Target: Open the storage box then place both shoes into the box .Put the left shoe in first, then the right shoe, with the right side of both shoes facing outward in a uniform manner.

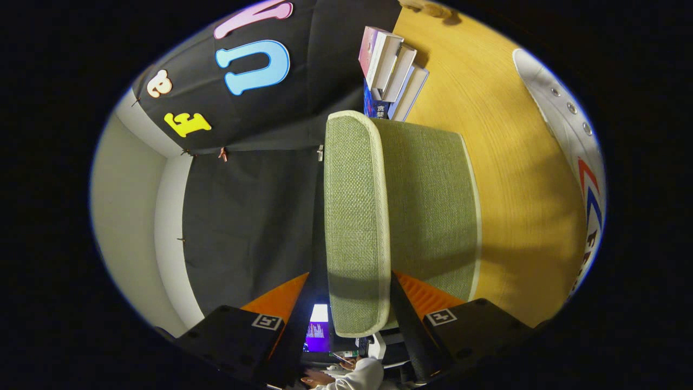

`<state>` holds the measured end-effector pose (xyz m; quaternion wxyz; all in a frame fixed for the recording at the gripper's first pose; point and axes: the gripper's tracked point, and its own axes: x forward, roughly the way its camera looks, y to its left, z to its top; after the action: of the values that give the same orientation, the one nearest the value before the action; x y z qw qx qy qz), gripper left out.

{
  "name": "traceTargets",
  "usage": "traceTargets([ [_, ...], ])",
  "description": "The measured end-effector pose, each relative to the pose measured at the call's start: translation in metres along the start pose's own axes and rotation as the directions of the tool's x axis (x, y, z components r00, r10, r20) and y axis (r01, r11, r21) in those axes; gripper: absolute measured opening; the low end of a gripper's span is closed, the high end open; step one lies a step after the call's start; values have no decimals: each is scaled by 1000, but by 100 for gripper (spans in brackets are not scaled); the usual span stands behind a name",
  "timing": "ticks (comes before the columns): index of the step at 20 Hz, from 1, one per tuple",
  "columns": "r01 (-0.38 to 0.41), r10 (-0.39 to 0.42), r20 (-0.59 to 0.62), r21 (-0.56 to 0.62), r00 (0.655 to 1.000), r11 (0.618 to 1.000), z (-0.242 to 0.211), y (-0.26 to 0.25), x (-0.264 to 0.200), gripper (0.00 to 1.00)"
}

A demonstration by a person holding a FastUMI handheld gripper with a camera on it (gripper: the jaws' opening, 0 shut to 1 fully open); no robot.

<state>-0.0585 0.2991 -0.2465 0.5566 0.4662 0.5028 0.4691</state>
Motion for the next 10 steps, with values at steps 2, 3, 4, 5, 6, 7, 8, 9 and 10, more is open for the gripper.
traceTargets([
  [2,-7,7,-7,26,1000,1000,2,5,-5,80],
  [3,-17,17,-10,32,1000,999,1,10,-8,74],
  [4,-22,22,-15,29,1000,999,-1,12,-9,73],
  [5,-22,22,-9,29,1000,999,-1,11,-11,65],
  [6,-43,43,1,44,999,998,2,16,-9,56],
  [7,-69,69,-9,69,998,995,3,25,-13,48],
  [8,-87,89,-17,85,996,993,1,32,-13,48],
  [9,-42,42,-5,63,999,997,4,25,-10,48],
  [10,34,-35,37,42,999,999,14,9,2,29],
])
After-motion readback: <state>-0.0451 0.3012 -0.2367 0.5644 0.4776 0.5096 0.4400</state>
